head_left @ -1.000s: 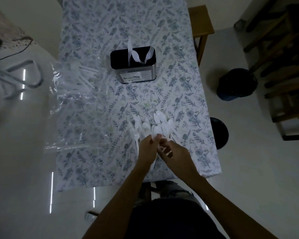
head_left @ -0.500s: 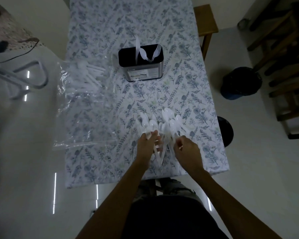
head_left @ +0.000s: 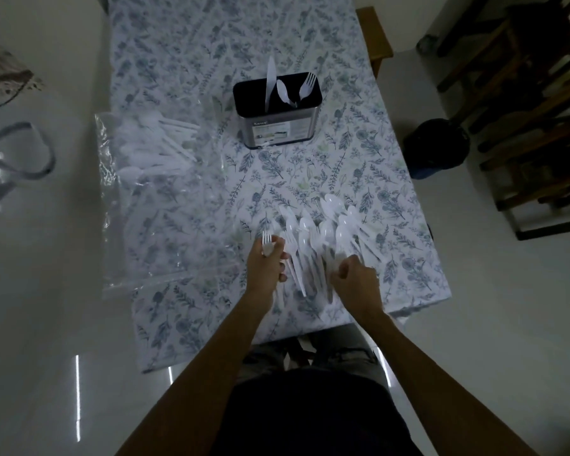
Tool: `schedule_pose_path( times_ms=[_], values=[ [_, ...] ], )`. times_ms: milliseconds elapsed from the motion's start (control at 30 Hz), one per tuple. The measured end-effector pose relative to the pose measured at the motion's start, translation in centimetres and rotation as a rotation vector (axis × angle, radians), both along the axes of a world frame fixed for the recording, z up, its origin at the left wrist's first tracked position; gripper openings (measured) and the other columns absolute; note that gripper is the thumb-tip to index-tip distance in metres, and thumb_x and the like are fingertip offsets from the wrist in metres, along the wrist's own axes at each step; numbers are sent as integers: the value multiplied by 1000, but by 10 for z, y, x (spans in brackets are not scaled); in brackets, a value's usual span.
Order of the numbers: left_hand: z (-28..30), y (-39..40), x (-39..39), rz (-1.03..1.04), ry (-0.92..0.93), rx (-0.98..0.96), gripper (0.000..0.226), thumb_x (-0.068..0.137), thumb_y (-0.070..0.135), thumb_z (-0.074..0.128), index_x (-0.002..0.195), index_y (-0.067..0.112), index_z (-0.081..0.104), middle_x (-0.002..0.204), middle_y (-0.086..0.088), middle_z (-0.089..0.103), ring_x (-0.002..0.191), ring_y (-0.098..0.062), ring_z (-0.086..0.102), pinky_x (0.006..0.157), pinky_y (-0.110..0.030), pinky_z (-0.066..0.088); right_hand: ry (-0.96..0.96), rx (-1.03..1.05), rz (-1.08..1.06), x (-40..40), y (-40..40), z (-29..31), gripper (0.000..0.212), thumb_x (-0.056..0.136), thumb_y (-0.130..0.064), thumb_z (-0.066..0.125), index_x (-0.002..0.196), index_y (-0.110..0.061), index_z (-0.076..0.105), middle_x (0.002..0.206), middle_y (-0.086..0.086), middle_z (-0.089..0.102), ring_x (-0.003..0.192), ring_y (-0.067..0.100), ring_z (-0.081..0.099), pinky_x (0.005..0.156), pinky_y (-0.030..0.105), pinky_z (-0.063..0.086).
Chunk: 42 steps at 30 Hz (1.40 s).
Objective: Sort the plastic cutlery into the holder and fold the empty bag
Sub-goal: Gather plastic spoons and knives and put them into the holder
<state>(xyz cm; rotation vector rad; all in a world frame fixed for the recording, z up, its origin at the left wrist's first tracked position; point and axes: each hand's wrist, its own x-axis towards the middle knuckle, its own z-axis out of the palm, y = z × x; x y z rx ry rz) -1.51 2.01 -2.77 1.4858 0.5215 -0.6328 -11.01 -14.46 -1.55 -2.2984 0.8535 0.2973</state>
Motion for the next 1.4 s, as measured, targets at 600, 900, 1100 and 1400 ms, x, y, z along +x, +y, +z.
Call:
schedule_pose_path(
  times_ms=[600,900,1100,1400],
  values=[
    [4,-13,10,-115,-20,156,37,91,42,75,109,13,61,68,-3,64,44,-7,50,39,-22,41,60,-158,112,19,22,-10,19,96,-29,57,84,-14,60,83,1,58,70,18,58,62,33,52],
    [4,-7,14,-93,68,-76,33,98,45,66,113,16,65,94,-13,75,79,-24,70,62,-36,56,-218,-57,125,13,39,6,11,91,-18,66,85,-15,57,81,-3,58,64,10,57,56,20,48],
    [6,-2,18,-81,-3,-14,27,102,34,60,105,8,61,84,-7,67,62,-18,63,55,-33,54,-375,67,292,29,70,9,13,96,-29,65,97,-17,61,88,-4,60,65,5,59,60,25,55],
    [0,27,24,51,31,29,23,103,26,60,118,8,61,85,-7,65,62,-16,57,54,-31,50,-4,-143,339,35,58,-18,28,98,-23,57,122,-12,48,104,9,62,83,20,61,66,24,43]
  ],
)
